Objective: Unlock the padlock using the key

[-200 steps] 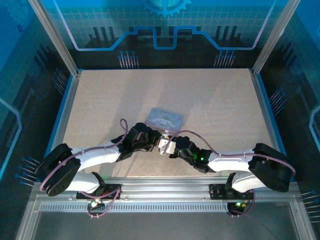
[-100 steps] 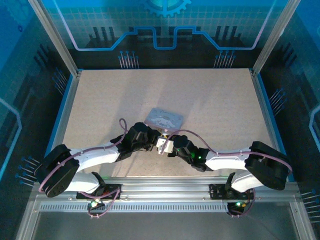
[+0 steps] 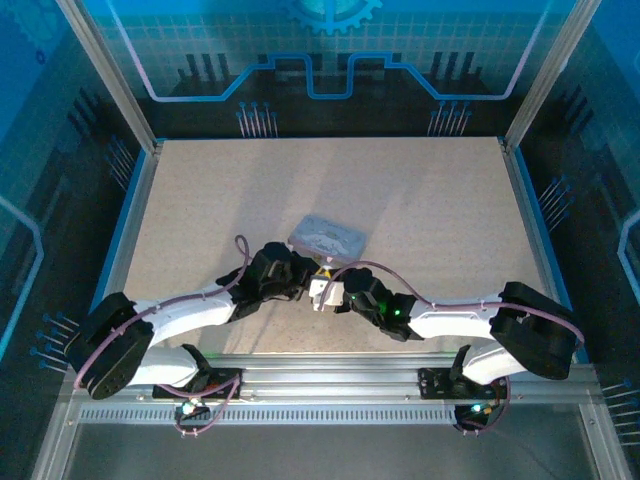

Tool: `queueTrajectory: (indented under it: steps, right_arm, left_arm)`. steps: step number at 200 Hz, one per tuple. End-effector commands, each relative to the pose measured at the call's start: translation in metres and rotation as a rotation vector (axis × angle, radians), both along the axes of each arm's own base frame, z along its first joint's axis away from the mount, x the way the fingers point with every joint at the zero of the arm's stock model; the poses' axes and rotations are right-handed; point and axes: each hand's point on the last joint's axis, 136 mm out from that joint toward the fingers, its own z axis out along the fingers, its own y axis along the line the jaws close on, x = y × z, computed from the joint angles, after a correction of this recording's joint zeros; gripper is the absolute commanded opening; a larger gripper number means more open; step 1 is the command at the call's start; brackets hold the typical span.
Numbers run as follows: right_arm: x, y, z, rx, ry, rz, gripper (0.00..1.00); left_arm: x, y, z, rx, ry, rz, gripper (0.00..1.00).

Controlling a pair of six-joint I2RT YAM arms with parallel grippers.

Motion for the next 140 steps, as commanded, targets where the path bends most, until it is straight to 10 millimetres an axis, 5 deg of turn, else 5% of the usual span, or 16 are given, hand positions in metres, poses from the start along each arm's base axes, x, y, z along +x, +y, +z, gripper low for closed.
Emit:
queueTrajectory:
  steps: [1, 140]
  right_arm:
    - [0.007, 0.002, 0.005, -0.065, -0.044, 0.022, 0.0]
    - [0.039, 0.011, 0.021, 0.187, 0.096, -0.062, 0.0]
  left_arm:
    - [-0.005, -0.01, 0.019, -0.024, -0.033, -0.085, 0.0]
    - [-0.007, -0.028, 0.017, -0.08, -0.014, -0.126, 0.0]
